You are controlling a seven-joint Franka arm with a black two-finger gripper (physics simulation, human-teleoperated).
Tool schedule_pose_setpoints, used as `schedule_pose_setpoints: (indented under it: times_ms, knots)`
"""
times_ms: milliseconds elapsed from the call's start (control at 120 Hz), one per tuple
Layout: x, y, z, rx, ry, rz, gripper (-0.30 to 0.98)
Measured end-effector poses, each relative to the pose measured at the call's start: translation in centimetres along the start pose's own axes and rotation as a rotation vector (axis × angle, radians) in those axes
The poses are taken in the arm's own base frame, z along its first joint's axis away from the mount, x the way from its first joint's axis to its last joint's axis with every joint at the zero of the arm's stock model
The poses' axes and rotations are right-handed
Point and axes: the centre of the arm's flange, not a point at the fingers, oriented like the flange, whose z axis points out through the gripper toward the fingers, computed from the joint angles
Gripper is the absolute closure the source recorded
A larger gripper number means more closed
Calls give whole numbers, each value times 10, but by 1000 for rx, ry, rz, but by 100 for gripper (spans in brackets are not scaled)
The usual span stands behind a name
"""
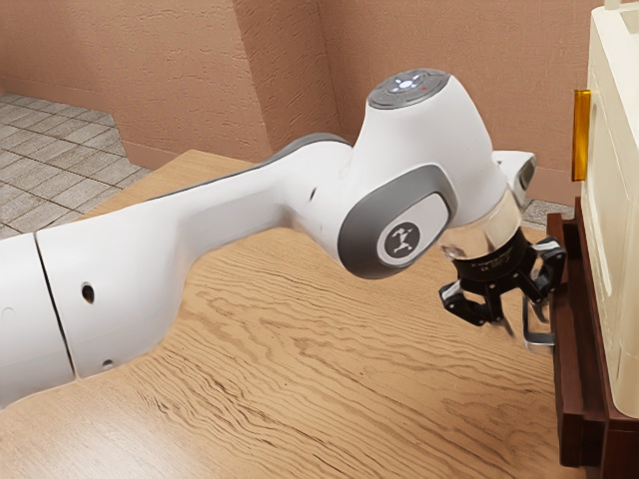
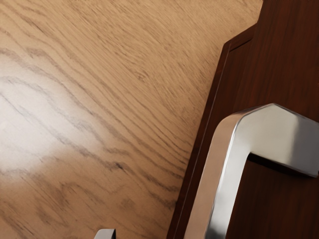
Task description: Pull the drawer handle with one arm to open the drawer
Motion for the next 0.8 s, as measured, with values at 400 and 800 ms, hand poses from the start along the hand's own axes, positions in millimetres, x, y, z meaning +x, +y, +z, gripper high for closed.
schedule_pose_setpoints:
  times_ms: [400, 800]
  knots:
    - [0, -12, -10, 15, 21, 10, 56]
    - [8, -27, -15, 36, 42, 5, 53]
